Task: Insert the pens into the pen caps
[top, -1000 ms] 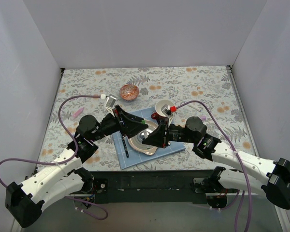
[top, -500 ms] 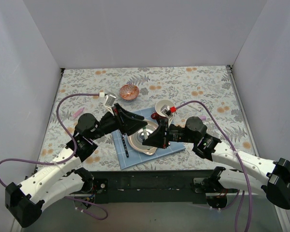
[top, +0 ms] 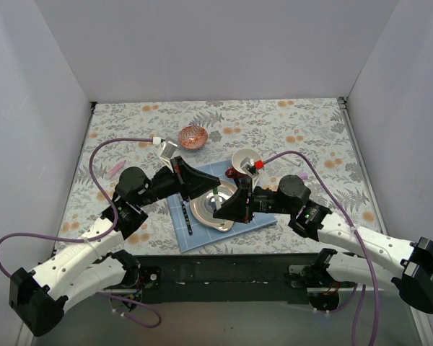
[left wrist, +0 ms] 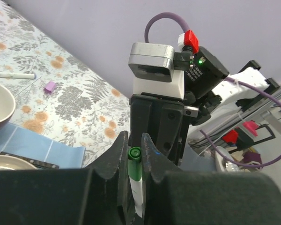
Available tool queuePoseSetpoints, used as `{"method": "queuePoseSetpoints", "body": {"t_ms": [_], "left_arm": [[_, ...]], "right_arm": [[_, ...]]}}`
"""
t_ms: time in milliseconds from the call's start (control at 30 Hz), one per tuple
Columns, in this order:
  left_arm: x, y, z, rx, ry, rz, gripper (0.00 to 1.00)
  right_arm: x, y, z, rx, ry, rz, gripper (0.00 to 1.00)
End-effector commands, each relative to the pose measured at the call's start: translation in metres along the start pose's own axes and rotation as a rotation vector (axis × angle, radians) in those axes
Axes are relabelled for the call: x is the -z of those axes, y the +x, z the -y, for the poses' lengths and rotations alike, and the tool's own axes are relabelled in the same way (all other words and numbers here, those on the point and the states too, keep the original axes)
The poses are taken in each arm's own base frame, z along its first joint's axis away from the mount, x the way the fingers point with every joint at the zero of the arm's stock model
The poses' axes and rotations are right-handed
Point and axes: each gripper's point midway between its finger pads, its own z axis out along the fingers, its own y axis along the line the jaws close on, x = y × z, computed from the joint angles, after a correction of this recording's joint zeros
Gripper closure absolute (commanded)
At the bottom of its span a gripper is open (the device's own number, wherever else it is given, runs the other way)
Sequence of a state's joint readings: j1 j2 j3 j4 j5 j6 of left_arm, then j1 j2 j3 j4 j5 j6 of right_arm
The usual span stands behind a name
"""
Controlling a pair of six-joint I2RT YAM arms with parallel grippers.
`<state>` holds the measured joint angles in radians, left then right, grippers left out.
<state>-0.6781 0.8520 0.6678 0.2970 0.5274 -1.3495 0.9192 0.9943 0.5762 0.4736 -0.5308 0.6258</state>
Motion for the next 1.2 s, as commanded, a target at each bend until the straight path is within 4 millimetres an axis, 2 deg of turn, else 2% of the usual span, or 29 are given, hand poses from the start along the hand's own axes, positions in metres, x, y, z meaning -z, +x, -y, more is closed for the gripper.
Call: {"method": "queuePoseSetpoints", "body": {"t_ms": [0, 167, 300, 367, 400, 533, 733, 833, 933, 1100, 1167], "left_arm": [[0.004, 0.015, 0.017, -0.007, 0.112, -0.059, 1.0], [0.012, 0.017, 0.028, 0.073, 0.177, -0.02, 1.0], [0.01, 0.021, 0.022, 0.142, 0.144, -0.025, 1.0], [0.009, 0.025, 0.016, 0.167, 0.12, -0.047, 1.0], [0.007, 0.028, 0.012, 0.178, 0.105, -0.057, 1.0], [0.008, 0.044, 0.002, 0.2, 0.068, -0.116, 1.0], [0.013, 0.058, -0.006, 0.233, 0.035, -0.15, 1.0], [0.015, 0.063, -0.009, 0.23, 0.035, -0.144, 1.0], [0.016, 0.067, -0.012, 0.237, 0.038, -0.126, 1.0], [0.02, 0.096, -0.014, 0.286, 0.043, -0.176, 1.0], [0.021, 0.102, -0.016, 0.288, 0.041, -0.18, 1.0]], "right_arm": [[0.004, -0.027, -0.009, 0.072, 0.004, 0.106, 0.99], [0.015, -0.054, -0.017, 0.131, 0.016, 0.223, 0.99], [0.016, -0.073, -0.028, 0.165, -0.003, 0.262, 0.99], [0.011, -0.069, -0.021, 0.175, 0.015, 0.223, 0.99], [0.009, -0.075, -0.023, 0.194, 0.013, 0.223, 0.99], [0.007, -0.079, -0.008, 0.224, 0.056, 0.209, 0.99], [0.016, -0.107, -0.007, 0.311, 0.088, 0.257, 0.99], [0.015, -0.117, -0.015, 0.333, 0.065, 0.276, 0.99], [0.011, -0.121, -0.013, 0.317, 0.059, 0.278, 0.99], [0.014, -0.133, 0.0, 0.331, 0.096, 0.296, 0.99], [0.017, -0.139, -0.001, 0.341, 0.087, 0.303, 0.99]]}}
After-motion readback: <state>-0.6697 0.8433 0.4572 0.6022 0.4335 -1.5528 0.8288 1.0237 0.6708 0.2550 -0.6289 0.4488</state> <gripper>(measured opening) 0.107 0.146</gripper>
